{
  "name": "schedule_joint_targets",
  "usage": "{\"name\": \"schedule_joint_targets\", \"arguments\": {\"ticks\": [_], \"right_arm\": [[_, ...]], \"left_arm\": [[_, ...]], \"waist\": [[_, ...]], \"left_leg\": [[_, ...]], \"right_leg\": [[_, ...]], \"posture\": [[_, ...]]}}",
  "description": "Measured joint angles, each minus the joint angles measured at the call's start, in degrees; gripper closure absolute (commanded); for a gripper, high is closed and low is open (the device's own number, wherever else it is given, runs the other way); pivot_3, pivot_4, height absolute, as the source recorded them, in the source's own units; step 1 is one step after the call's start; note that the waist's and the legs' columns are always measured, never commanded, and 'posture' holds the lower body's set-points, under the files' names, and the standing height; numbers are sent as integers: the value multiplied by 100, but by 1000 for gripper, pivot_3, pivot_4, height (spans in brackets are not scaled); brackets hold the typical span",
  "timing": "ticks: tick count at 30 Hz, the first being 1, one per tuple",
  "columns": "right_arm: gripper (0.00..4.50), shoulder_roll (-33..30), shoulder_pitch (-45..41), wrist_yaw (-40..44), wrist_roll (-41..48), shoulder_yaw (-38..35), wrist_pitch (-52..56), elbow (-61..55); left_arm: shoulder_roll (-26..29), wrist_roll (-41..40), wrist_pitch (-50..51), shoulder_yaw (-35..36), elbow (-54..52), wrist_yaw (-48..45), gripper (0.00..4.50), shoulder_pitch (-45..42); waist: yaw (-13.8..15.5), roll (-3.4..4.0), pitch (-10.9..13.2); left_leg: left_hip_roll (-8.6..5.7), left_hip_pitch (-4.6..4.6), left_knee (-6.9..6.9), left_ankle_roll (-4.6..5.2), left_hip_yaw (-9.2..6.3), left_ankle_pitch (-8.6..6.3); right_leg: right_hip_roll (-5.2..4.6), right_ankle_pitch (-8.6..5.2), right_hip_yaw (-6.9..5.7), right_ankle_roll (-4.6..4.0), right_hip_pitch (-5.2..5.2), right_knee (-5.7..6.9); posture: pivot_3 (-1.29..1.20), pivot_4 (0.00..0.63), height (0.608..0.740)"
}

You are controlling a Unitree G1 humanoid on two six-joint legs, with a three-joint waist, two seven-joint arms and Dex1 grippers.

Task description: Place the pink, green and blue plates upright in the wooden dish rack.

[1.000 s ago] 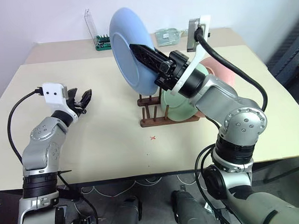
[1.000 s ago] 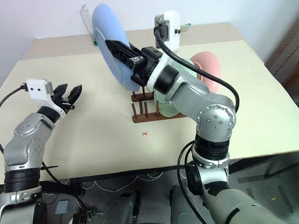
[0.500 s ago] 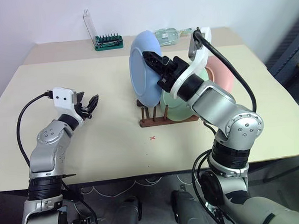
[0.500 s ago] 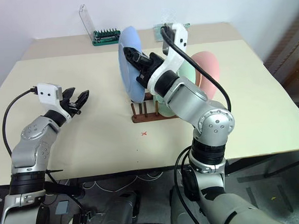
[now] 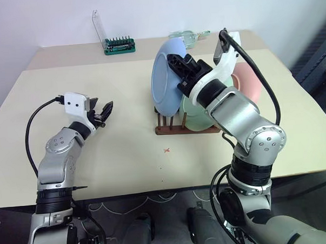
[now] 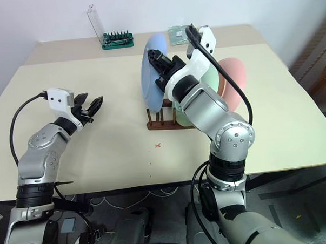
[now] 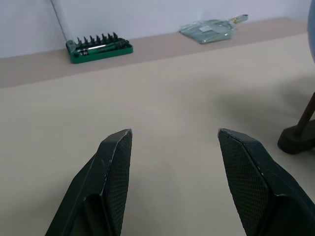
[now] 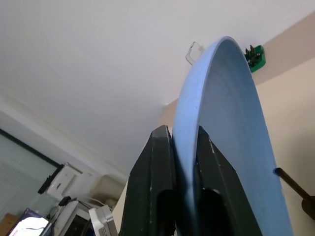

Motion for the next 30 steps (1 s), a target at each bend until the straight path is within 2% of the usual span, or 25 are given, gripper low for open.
{"name": "schedule_joint_targets", "arguments": {"ticks": [9,30], "right_arm": [[4500,-162,-74,184,55,129,-346,-181],[4500,-156,7,-707,328,179,-708,97]], "left_arm": [[-24,25,1,-2,0,-66,1677,0],[-98,64,-8,-6,46,-135,1677,89]], "waist": [[-8,0,0],[-5,2,1]], "left_leg": [[1,1,-3,0,-1,0],[1,2,-5,0,-1,0]], "right_leg": [[1,0,0,0,0,0],[1,0,0,0,0,-2]], "posture": [[0,150,740],[0,150,740]]}}
